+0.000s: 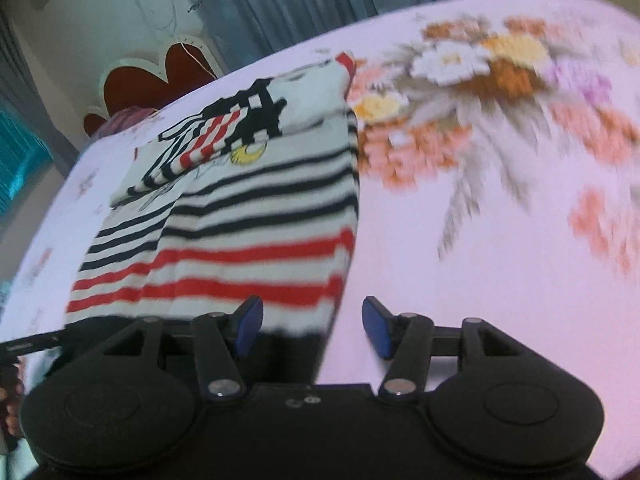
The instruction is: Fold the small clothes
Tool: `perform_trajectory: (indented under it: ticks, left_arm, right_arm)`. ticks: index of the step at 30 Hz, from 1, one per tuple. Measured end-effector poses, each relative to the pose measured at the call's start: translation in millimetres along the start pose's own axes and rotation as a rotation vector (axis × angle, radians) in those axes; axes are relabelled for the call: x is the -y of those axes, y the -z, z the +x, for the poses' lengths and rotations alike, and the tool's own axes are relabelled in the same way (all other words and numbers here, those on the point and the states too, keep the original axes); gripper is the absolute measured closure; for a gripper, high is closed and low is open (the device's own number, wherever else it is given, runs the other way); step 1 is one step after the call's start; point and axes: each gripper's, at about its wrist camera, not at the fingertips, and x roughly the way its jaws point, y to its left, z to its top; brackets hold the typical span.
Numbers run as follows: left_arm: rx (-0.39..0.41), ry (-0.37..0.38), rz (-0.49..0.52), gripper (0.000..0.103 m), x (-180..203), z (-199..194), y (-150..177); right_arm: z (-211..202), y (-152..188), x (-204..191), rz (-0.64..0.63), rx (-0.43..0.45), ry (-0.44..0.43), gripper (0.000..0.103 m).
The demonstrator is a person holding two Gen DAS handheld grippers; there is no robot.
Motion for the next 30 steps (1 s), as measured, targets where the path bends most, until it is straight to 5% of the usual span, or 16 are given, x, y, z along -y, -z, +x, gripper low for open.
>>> perform_trajectory:
  ticks: [9,14,17,20,21,23,27,30]
  left_arm:
    - [-0.079,0.308,-0.223,0.046,-25,11,16]
    - [-0.06,0.444,-0.43,0.046,-54,32,11]
    - [-0.038,0.447,-0.446,0.046,-52,35,13]
    - [-0.02,0.386,-0.315,0.048,-30,27,15]
    - [-0.018,0.363,-0.28,0.058,-25,26,14]
    - [-0.027,0.289,-0.213,0.099,-17,25,12]
    - [0.064,0.325,-0.248,0.099,-28,6,9]
    - [0.019,0.242,-0.234,0.099,-30,13,10]
  right_arm:
    - [4,33,11,0.168,-0.069,-0.2,0.053]
    - [17,26,14,0.223,-0.072,-0.255,0.076]
    - [21,25,14,0.218,-0.088,-0.28,0.076]
    - [25,26,12,0.19,-0.093,-0.278,0.077]
    - [26,26,13,0.193,-0.094,-0.275,0.08]
    - [25,25,16,0.204,-0.086,-0.281,0.096]
    - [4,17,17,0.186,-0.011,-0.311,0.098]
    - [-4,19,22,0.175,0.006,-0.309,0.098]
